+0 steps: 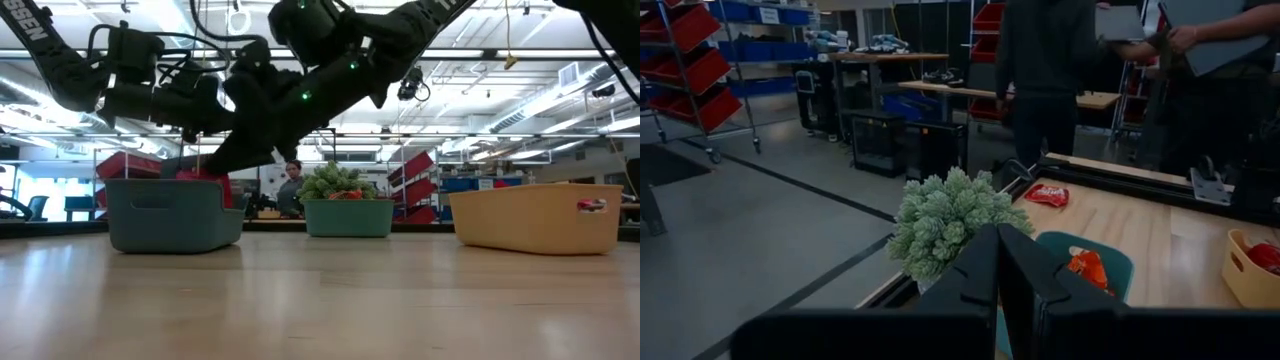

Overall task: Sort candy
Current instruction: Put the red candy into the blue bin

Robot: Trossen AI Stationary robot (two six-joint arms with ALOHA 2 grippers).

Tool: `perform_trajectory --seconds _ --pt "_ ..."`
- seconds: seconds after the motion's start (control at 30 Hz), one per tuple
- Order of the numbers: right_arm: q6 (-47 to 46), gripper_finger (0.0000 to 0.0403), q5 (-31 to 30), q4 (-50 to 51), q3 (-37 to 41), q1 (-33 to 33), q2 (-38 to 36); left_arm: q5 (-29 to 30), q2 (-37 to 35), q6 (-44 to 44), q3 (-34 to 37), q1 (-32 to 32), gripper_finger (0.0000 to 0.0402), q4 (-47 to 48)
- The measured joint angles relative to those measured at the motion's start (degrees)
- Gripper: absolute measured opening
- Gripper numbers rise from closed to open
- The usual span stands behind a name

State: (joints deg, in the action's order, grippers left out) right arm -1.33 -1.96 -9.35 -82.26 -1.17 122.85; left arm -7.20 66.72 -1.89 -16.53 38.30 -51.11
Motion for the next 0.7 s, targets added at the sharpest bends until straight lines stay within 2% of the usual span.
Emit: perform_trajectory --seconds 0.1,0.33,0.43,0.5,0.57,0.7 --pt "0.0 0.0055 0.5 -0.1 0.0 -0.1 -0.2 0.0 0.0 0.0 0.0 0.0 0.0011 0.0" --pt "0.0 0.0195 0.5 0.1 0.0 -0.1 -0.5 0.0 0.0 -0.2 0.0 0.0 0.0011 0.1" --pt "0.9 0.0234 -0.7 4.3 0.0 0.2 -2.9 0.0 0.0 -0.3 0.0 0.0 0.0011 0.3" --pt "1.1 0.0234 -4.3 8.9 0.0 0.7 -6.1 0.0 0.0 -0.3 0.0 0.0 0.0012 0.5" --pt "2.4 0.0212 -8.1 13.4 0.0 1.9 -9.9 -0.2 0.0 -0.3 0.0 0.0 0.0011 0.6" --pt "3.6 0.0114 -12.6 22.3 0.2 5.0 -16.4 -0.8 0.0 0.0 0.0 0.0 0.0011 1.4"
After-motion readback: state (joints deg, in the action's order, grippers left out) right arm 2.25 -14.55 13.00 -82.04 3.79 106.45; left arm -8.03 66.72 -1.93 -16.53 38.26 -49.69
